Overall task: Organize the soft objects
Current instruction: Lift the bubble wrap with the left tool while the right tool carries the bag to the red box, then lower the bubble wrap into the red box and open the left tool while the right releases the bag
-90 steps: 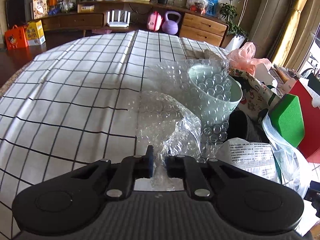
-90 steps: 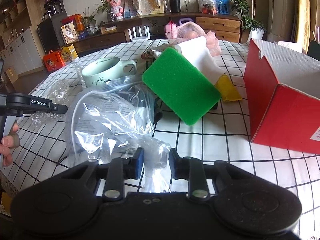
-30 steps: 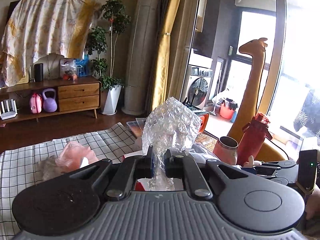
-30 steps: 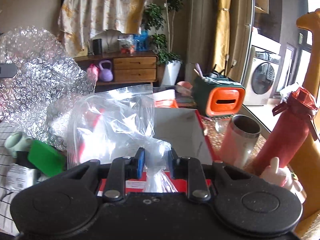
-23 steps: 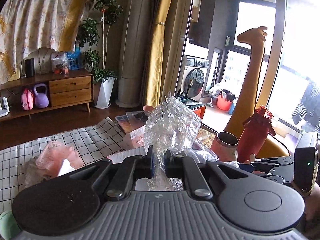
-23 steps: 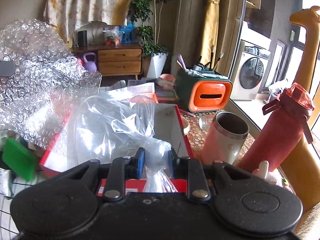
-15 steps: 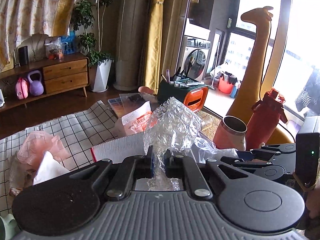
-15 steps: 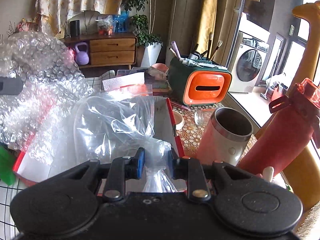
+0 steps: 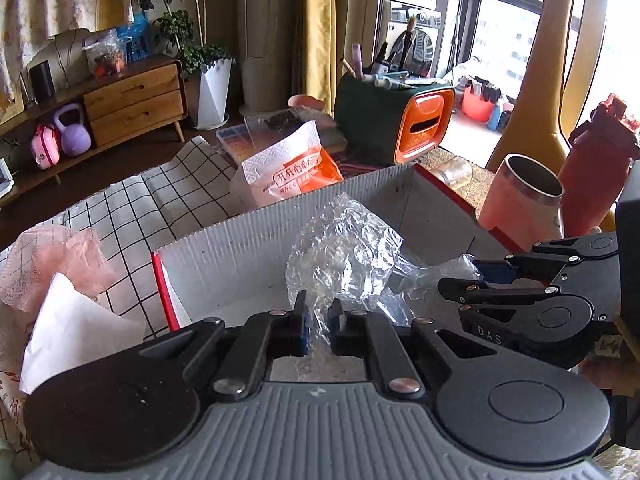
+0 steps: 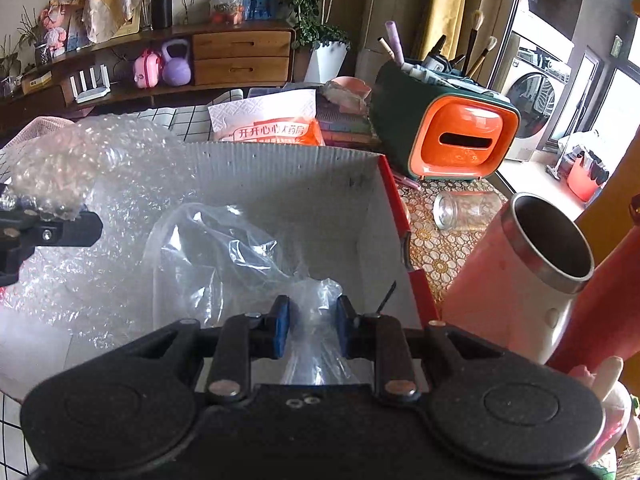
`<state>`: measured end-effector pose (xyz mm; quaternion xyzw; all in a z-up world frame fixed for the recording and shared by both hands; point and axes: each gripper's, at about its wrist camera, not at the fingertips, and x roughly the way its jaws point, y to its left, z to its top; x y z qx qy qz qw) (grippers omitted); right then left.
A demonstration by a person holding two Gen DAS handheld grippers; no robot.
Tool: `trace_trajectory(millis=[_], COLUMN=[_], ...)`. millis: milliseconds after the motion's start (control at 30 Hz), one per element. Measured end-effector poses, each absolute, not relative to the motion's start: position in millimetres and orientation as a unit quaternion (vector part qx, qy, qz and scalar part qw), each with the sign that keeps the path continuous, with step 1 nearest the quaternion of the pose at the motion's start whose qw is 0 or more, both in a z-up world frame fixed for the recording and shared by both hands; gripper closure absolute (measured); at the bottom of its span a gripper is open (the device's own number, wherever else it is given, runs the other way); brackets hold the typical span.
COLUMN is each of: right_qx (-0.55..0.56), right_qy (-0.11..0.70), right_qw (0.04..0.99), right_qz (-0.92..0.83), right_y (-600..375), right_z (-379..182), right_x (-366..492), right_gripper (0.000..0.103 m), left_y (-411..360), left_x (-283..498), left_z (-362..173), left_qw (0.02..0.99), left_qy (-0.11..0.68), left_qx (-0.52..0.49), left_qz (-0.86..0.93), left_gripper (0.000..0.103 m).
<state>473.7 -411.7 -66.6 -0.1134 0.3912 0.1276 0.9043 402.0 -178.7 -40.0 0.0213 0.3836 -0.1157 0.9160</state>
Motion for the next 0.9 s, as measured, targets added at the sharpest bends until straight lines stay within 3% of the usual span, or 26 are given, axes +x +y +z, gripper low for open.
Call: trace_trajectory(millis=[433, 900], right_qx=[-0.123, -0.111], right_qy=[0.417, 0.427], right_qw=[0.888, 0.88], right_qz=[0.149, 0.178], right_y=[-406, -412], right_z=[-91, -88], right_x=[480, 474], right_gripper=[0.078, 0.068], left_y=[-196, -208], left_x=[428, 433], left_z=[-84, -100], left_qw=[0.88, 0.849], left_qy=[0.453, 0.505], left_qx=[0.032, 0.054], left_qz=[-0.136, -0.147], left_gripper=[0.095, 0.092])
